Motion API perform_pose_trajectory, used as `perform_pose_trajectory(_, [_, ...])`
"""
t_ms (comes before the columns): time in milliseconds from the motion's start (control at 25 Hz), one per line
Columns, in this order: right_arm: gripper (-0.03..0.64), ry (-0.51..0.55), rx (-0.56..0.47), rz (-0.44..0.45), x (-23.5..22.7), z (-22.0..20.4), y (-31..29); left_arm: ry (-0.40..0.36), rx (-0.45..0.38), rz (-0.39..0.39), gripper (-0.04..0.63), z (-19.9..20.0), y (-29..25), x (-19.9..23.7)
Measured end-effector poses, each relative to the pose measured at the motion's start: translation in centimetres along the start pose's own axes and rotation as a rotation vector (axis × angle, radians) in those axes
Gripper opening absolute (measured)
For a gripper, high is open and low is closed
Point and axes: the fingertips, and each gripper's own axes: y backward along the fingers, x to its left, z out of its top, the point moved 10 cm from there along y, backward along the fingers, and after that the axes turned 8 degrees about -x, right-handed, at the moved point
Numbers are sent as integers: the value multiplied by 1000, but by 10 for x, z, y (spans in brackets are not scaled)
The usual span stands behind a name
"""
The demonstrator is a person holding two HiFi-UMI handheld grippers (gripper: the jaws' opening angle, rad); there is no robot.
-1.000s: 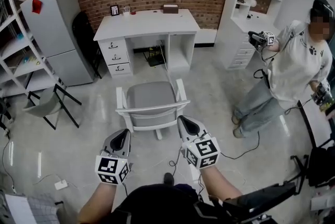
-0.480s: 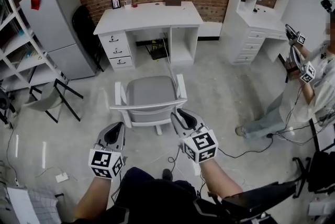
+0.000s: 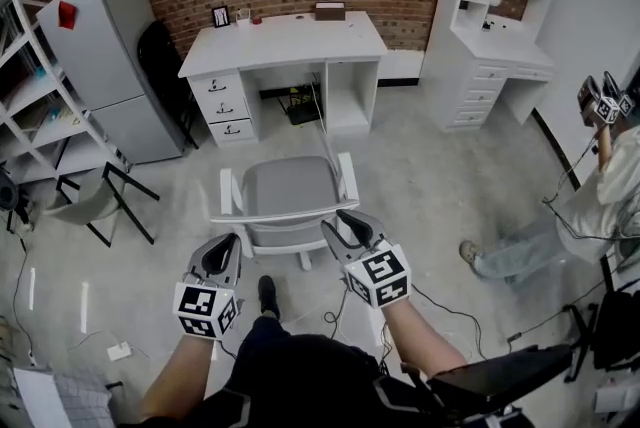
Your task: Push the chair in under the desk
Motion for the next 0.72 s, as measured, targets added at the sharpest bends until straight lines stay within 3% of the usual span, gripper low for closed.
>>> perform_pose_trajectory(200, [158, 40, 42, 1, -7, -4, -28, -1, 51, -4, 25, -13, -27, 23])
perform_pose_trajectory(280, [164, 63, 68, 4, -11, -7, -40, -13, 74, -42, 128, -17, -40, 32])
perform_pose_trajectory(440, [188, 104, 142, 30, -15, -19, -70, -89, 115, -104, 149, -27, -63, 50])
perform_pose_trajectory(560, [220, 141, 211, 74, -17, -29, -91, -135, 191, -159, 190, -39, -84, 65])
perform_pose_trajectory(720, [274, 252, 326, 167, -16, -50, -122, -269, 313, -245, 213, -67, -109, 82])
